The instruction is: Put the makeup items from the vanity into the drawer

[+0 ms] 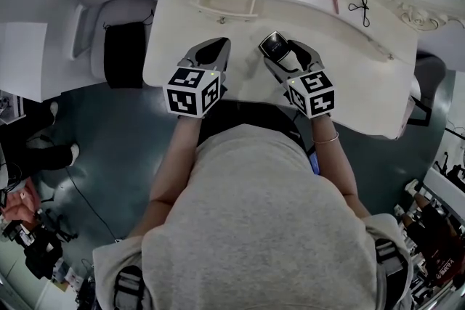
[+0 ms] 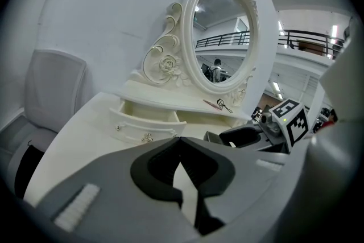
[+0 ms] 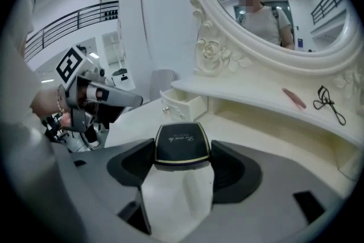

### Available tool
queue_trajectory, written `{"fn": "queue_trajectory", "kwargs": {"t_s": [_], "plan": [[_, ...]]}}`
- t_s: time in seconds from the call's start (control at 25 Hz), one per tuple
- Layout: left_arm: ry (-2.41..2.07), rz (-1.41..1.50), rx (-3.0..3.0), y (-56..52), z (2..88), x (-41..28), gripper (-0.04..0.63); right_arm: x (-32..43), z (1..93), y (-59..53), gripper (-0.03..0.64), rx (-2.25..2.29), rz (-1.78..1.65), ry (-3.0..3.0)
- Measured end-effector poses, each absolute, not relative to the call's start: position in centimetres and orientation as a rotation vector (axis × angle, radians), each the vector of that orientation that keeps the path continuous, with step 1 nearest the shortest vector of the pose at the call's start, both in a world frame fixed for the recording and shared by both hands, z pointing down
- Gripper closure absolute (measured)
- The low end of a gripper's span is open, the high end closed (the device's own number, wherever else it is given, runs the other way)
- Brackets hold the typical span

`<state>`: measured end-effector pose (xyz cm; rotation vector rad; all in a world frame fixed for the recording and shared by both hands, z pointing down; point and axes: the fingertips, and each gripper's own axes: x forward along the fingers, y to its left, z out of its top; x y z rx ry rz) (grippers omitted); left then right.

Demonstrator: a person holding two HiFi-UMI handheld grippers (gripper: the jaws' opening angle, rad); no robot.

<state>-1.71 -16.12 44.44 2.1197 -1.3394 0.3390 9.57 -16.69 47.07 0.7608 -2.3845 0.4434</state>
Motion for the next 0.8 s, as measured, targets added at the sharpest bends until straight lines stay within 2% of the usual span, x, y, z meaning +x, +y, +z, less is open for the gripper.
{"fn": "queue_trajectory", "kwargs": {"t_s": [0.8], "plan": [[-1.243,0.322,2.142,-19.4,44.6,-9.3,0.586,0.3,42.0,-20.6,0.296,0.875,0.364,-2.435]]}}
